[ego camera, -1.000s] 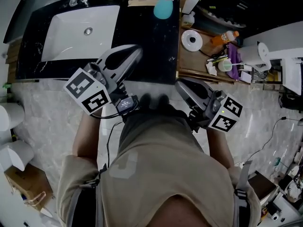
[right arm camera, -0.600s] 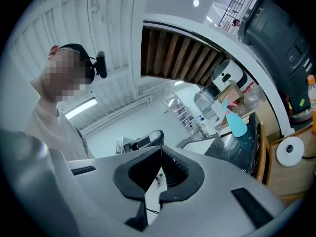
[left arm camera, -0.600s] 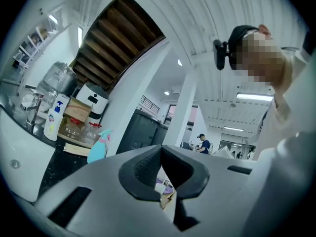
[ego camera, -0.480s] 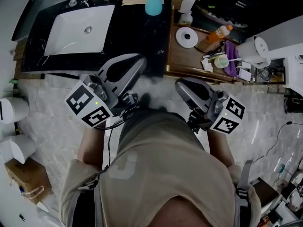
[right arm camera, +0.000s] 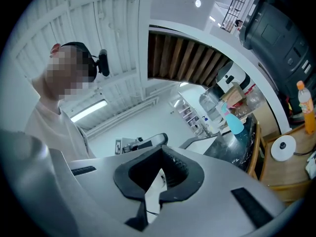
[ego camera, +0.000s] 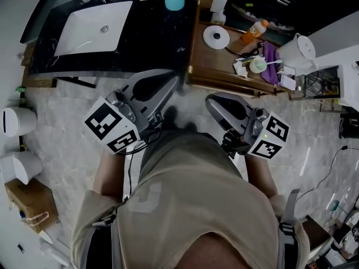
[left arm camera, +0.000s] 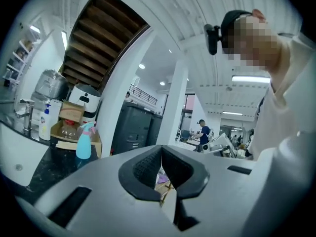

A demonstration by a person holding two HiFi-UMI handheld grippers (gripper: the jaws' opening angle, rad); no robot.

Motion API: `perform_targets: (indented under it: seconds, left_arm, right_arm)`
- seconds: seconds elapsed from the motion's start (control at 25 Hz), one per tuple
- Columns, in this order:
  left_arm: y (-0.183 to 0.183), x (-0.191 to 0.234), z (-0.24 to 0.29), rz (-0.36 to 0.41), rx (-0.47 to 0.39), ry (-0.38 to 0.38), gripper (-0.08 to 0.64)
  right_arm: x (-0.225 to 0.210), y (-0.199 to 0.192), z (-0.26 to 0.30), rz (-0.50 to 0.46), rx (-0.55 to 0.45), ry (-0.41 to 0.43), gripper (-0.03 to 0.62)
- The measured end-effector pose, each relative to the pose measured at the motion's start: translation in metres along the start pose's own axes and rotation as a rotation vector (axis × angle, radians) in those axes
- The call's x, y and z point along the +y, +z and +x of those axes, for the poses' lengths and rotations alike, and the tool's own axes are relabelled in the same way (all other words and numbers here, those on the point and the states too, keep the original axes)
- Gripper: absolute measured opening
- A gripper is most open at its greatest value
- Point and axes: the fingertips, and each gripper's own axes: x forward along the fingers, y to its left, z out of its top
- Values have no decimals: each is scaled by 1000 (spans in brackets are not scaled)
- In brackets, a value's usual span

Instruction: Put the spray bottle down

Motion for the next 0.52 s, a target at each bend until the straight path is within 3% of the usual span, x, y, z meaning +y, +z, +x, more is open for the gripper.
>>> perform_targets:
  seconds: [0.28, 0.52]
  left_arm:
    - [-24, -15, -3, -49, 58, 49, 12]
    - [-18, -11, -10, -75, 60, 80, 12]
  right_arm:
    - [3, -8, -12, 15, 29, 54, 20]
    - [4, -2, -12, 20, 20, 70, 20]
